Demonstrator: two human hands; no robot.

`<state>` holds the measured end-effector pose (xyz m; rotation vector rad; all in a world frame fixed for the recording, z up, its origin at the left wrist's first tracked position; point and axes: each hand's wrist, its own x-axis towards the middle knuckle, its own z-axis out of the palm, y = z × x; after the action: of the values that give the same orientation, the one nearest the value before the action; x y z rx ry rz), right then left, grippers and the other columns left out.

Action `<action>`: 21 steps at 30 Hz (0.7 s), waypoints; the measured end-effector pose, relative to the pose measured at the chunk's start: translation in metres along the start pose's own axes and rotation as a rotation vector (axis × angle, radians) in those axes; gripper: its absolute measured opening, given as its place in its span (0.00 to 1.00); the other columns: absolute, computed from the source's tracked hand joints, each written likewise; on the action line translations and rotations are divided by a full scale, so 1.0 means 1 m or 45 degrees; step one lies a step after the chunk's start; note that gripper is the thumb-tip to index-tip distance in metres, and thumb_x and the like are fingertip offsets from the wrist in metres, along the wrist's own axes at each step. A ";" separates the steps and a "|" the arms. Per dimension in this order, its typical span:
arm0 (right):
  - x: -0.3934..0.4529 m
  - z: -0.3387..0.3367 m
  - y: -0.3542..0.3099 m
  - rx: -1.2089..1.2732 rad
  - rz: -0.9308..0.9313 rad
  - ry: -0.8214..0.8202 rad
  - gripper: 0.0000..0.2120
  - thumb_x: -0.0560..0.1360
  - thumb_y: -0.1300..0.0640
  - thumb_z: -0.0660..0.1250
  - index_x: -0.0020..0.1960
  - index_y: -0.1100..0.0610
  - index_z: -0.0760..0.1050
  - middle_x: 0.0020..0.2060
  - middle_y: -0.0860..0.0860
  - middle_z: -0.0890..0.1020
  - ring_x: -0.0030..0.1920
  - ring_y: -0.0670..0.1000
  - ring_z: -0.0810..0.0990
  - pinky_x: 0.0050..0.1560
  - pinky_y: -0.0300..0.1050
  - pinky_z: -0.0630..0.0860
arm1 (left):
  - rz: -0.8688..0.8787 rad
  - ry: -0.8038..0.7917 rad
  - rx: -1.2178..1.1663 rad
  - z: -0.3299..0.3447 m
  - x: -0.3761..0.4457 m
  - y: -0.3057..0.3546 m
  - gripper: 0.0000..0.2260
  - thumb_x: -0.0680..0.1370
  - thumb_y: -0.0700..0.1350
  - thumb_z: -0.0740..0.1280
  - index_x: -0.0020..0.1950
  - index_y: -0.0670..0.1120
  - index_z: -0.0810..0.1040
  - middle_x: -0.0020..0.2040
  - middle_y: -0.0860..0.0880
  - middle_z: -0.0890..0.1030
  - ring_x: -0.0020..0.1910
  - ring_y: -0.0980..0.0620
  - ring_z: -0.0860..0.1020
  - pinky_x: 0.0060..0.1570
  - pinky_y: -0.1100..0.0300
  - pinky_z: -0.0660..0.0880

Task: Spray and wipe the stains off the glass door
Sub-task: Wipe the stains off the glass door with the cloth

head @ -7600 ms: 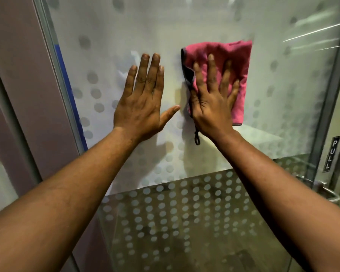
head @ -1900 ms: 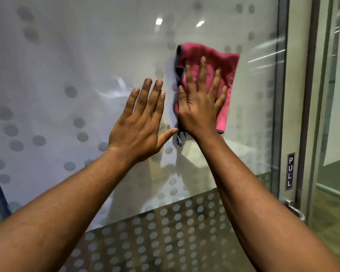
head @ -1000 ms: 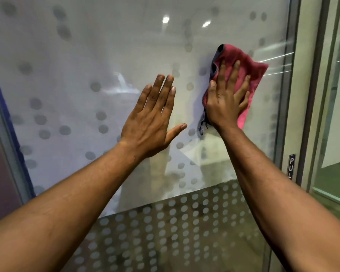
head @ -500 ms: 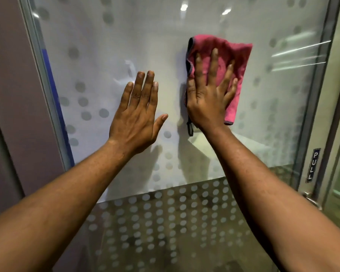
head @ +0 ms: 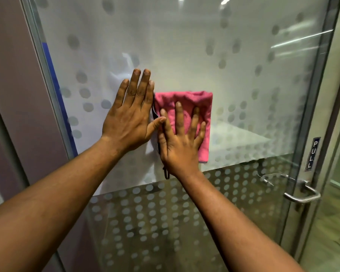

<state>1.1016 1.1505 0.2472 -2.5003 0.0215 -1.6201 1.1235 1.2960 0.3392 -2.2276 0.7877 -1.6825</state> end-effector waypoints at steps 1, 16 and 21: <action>-0.013 0.004 0.006 0.003 -0.006 -0.028 0.27 0.83 0.40 0.45 0.79 0.41 0.42 0.80 0.49 0.40 0.79 0.65 0.40 0.74 0.72 0.44 | 0.005 -0.006 0.007 0.000 0.000 0.000 0.40 0.82 0.66 0.43 0.81 0.37 0.44 0.82 0.37 0.44 0.81 0.38 0.44 0.80 0.45 0.43; 0.027 -0.010 0.074 0.183 0.630 0.116 0.27 0.83 0.42 0.47 0.79 0.39 0.42 0.81 0.47 0.43 0.79 0.61 0.39 0.74 0.70 0.41 | 0.008 0.010 -0.016 0.001 -0.001 0.001 0.39 0.82 0.67 0.42 0.82 0.38 0.43 0.82 0.37 0.44 0.81 0.38 0.44 0.80 0.45 0.43; 0.049 -0.016 0.050 0.122 0.536 0.168 0.27 0.83 0.42 0.46 0.80 0.41 0.46 0.81 0.49 0.46 0.79 0.63 0.42 0.74 0.70 0.44 | 0.021 0.004 -0.007 0.000 -0.002 0.001 0.40 0.82 0.67 0.41 0.82 0.38 0.43 0.82 0.36 0.44 0.81 0.37 0.44 0.80 0.43 0.44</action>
<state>1.1113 1.0943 0.2904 -2.1288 0.4433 -1.5573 1.1231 1.2961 0.3375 -2.2167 0.8106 -1.6781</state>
